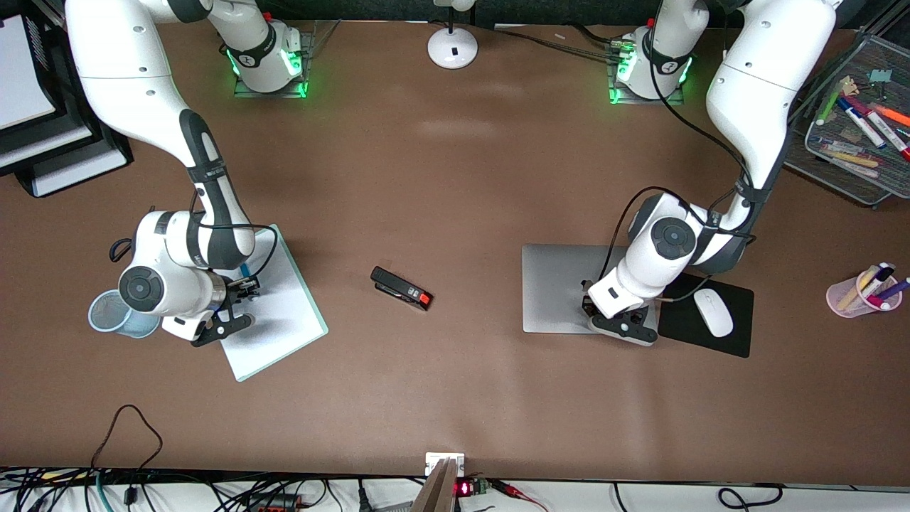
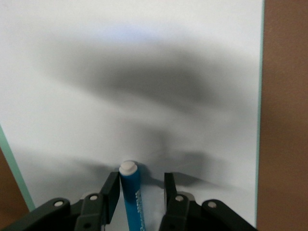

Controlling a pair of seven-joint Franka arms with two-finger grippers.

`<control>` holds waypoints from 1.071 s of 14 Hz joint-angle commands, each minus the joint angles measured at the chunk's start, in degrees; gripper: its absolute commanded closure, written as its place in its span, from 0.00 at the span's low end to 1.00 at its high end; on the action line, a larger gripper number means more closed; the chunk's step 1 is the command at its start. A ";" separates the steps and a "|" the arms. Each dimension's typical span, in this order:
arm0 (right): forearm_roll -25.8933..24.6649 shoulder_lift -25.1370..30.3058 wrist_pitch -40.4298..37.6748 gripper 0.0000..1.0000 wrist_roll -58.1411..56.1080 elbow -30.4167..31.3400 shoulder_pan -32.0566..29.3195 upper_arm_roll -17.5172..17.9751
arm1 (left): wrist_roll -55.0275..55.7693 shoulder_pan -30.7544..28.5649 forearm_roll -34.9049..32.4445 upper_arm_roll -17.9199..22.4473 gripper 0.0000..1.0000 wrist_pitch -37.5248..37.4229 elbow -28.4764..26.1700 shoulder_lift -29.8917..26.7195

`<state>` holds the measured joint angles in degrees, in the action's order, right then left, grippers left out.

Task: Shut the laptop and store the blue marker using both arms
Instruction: 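Push the laptop lid down shut with the left gripper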

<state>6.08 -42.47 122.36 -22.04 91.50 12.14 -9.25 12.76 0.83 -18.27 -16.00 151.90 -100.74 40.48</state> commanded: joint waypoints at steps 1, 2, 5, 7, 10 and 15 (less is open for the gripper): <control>0.95 -0.69 0.25 0.55 -0.73 -1.15 -0.10 0.20 | -0.19 0.31 -1.60 0.10 1.00 -0.11 2.04 1.97; 0.95 -0.69 0.25 0.55 -0.73 -1.15 -0.10 0.20 | -0.19 0.40 -1.60 0.18 1.00 -0.11 2.13 2.40; 1.04 -0.78 0.25 0.58 -0.73 -1.24 -0.10 0.29 | -0.19 0.49 -1.60 0.10 1.00 -0.11 2.65 3.46; 1.13 -0.78 0.25 0.59 -0.73 -1.24 -0.10 0.29 | -0.10 0.23 -1.60 0.18 1.00 1.46 2.65 3.64; 1.13 -0.78 0.25 0.63 -0.73 -1.24 -0.01 0.29 | 0.25 -0.04 -1.60 0.10 1.00 1.38 2.65 3.20; 1.22 -0.78 0.25 0.69 -0.73 -1.24 -0.01 0.29 | 0.16 -0.13 -1.60 -0.52 1.00 -5.80 2.65 -0.39</control>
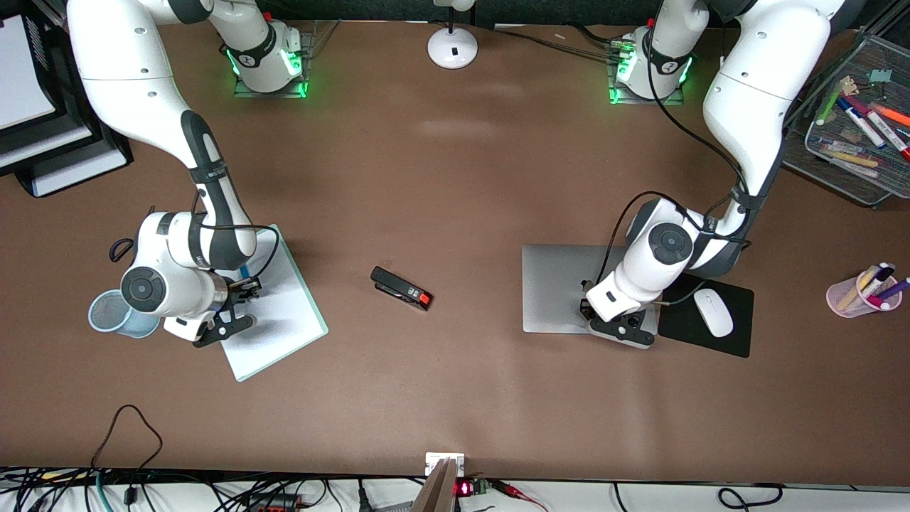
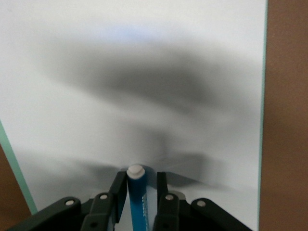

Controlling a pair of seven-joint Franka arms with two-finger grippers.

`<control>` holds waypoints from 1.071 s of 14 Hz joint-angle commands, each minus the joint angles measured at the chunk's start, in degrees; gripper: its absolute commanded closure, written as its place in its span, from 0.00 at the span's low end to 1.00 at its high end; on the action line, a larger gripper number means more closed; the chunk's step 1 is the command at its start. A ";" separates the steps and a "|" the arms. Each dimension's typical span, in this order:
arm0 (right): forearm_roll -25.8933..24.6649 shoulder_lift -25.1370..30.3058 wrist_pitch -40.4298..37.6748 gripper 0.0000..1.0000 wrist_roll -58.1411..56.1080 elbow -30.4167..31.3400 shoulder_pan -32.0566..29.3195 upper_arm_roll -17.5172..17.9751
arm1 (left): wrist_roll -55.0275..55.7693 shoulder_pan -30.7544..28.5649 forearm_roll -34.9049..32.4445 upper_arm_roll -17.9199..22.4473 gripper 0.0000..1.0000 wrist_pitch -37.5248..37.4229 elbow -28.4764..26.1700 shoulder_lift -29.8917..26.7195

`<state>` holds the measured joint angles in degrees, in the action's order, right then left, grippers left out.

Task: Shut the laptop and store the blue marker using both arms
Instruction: 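Push the laptop lid down shut with the left gripper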

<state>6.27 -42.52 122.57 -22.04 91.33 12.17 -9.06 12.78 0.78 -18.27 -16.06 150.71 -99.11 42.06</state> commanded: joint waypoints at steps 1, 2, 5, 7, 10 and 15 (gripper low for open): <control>1.11 -0.72 0.04 0.72 -0.73 -1.06 -0.04 0.10 | 0.06 -0.07 -1.59 -0.55 1.00 -7.25 1.02 -3.29; 1.46 -0.72 0.04 0.74 -0.90 -0.97 -0.04 0.10 | 0.05 -0.07 -1.51 -0.90 1.00 -9.62 1.11 -4.43; 2.26 -0.72 0.04 0.80 -1.52 -0.97 -0.04 0.10 | 0.05 -0.16 -0.89 -1.95 0.93 -17.10 1.20 -8.21; 2.26 -0.72 0.04 0.84 -1.52 -0.97 0.05 0.10 | -0.03 -0.16 -0.80 -2.13 0.47 -21.93 1.20 -11.11; 2.08 -0.63 0.04 0.91 -1.60 -1.06 0.14 0.10 | -0.12 -0.51 -0.54 -3.18 0.00 -26.94 1.28 -14.19; 2.17 0.24 -1.28 0.94 -3.01 -4.84 0.23 0.18 | -0.12 -0.60 5.87 -3.27 0.00 -35.37 3.20 -19.11</control>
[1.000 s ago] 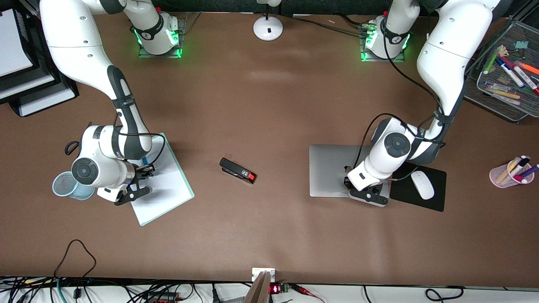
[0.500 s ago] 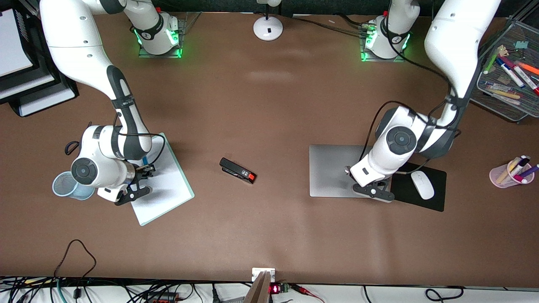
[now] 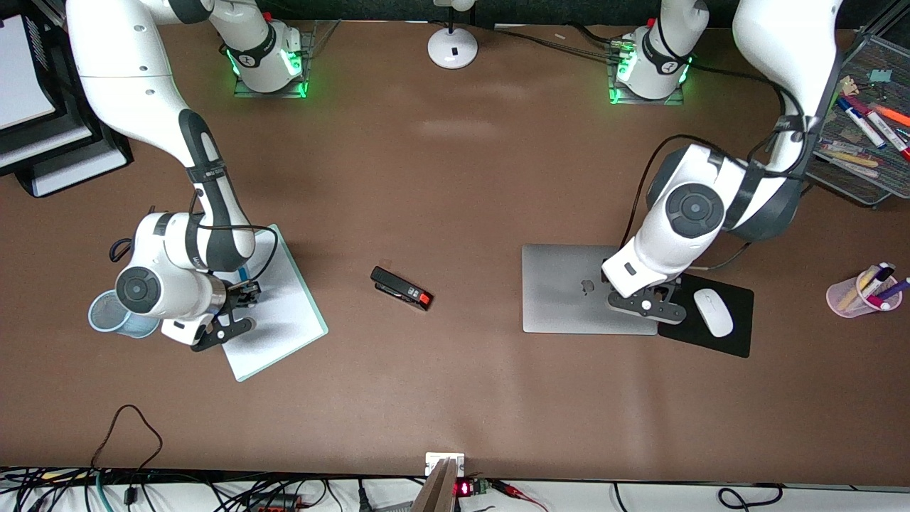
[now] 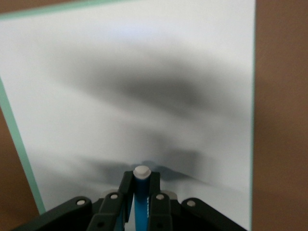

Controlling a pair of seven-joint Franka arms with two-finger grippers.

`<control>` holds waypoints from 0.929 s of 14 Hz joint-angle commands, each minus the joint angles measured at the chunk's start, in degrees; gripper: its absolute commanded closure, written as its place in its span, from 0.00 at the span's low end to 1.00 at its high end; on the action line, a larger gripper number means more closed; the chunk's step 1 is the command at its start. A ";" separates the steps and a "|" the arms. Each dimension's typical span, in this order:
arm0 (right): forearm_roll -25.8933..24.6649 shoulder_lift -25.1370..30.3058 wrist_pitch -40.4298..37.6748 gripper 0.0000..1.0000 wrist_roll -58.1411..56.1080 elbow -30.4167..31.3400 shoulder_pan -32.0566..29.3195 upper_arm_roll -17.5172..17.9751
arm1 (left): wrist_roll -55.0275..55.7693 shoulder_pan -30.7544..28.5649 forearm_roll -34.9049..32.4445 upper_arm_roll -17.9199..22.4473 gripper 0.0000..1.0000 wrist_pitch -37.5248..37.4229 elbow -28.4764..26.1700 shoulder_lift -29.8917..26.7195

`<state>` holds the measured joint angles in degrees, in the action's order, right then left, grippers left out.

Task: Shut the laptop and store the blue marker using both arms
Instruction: 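Lift the marker with the right gripper while the left gripper withdraws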

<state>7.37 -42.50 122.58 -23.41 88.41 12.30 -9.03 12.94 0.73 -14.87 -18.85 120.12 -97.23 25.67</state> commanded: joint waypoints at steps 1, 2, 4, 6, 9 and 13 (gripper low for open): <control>1.16 1.09 -1.37 0.94 -3.03 -1.84 -0.08 0.24 | -0.37 -0.47 2.57 -0.57 0.00 -8.29 2.99 -3.34; 1.24 1.54 -1.55 0.94 -5.05 -1.92 -0.08 0.50 | -0.37 -0.38 2.65 -0.75 0.00 -12.07 5.36 -3.61; 1.24 3.55 -1.90 0.96 -7.43 -1.92 -0.08 0.86 | -0.37 -0.03 3.62 -0.75 0.00 -20.24 10.63 -4.23; 1.33 5.84 -3.91 0.97 -11.99 -1.92 -0.26 0.86 | -0.46 -0.12 5.02 -0.75 0.00 -27.10 15.20 -4.23; 6.67 9.97 -6.72 0.97 -21.82 -1.84 -0.52 0.77 | -0.55 -0.03 5.99 -0.84 0.00 -35.02 20.05 -4.31; 8.80 12.70 -8.93 0.97 -32.82 -1.92 -2.89 0.42 | -7.55 -0.38 8.54 1.53 0.00 -38.65 19.89 -9.48</control>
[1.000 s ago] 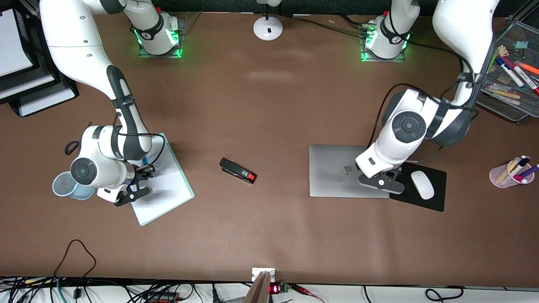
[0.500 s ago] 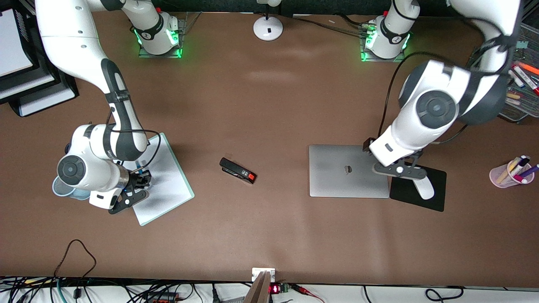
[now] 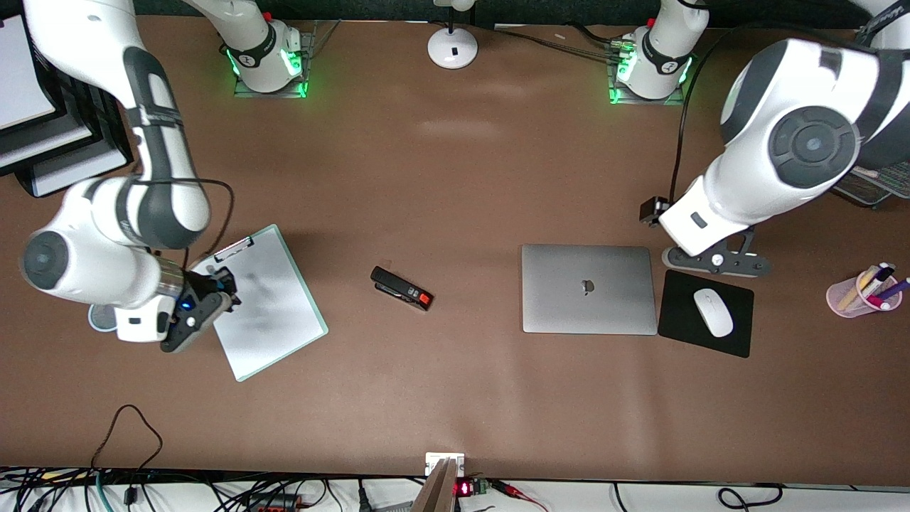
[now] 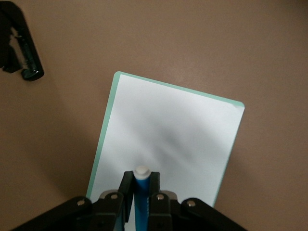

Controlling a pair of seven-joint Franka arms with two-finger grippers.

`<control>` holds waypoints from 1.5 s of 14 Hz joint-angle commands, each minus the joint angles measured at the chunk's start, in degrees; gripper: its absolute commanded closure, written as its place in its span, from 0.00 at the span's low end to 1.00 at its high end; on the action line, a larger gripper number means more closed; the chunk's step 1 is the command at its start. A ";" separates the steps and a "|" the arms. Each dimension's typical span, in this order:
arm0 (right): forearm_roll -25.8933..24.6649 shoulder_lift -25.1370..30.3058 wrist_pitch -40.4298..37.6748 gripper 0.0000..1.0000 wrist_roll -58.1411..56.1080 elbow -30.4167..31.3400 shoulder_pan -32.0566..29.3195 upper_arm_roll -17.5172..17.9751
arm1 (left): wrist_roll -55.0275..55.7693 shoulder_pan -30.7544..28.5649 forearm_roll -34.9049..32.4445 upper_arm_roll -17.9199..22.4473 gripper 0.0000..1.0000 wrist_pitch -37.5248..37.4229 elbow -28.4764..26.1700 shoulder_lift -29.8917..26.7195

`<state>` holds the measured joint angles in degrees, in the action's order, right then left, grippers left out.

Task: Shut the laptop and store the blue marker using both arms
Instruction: 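Lift the marker with the right gripper while the left gripper withdraws, then carry the blue marker over the grey cup with the right gripper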

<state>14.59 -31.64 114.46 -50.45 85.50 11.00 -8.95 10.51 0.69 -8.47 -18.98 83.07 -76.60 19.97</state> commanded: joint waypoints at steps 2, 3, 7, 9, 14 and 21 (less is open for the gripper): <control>1.67 4.21 -0.99 0.97 -9.65 0.99 -1.94 0.34 | -10.22 -0.08 5.02 6.91 0.00 -1.07 -4.67 -8.25; 1.67 5.18 -1.52 0.97 -11.41 0.99 -2.03 0.42 | -11.73 0.01 6.17 8.33 0.00 -0.02 -7.74 -10.46; 10.52 6.15 -6.34 1.00 -25.44 -0.14 -5.88 0.07 | -12.19 -0.07 7.50 13.00 0.00 12.87 -23.55 -22.32; 14.39 6.15 -8.63 0.99 -33.80 -0.77 -8.61 0.08 | -11.92 -0.25 7.50 13.62 0.00 15.71 -25.79 -24.01; 20.28 5.80 -11.36 0.99 -51.20 -0.77 -14.32 0.25 | -10.95 -0.25 7.50 13.09 0.00 9.48 -21.23 -21.57; 28.90 4.13 -14.71 0.99 -63.45 -1.30 -21.88 0.25 | -8.49 0.36 7.59 12.92 0.00 9.39 -20.08 -20.94</control>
<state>40.63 -26.64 101.13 -111.54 85.13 -8.67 -9.37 1.14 0.67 -2.07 -6.02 93.84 -98.78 -1.95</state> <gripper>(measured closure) 0.828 0.000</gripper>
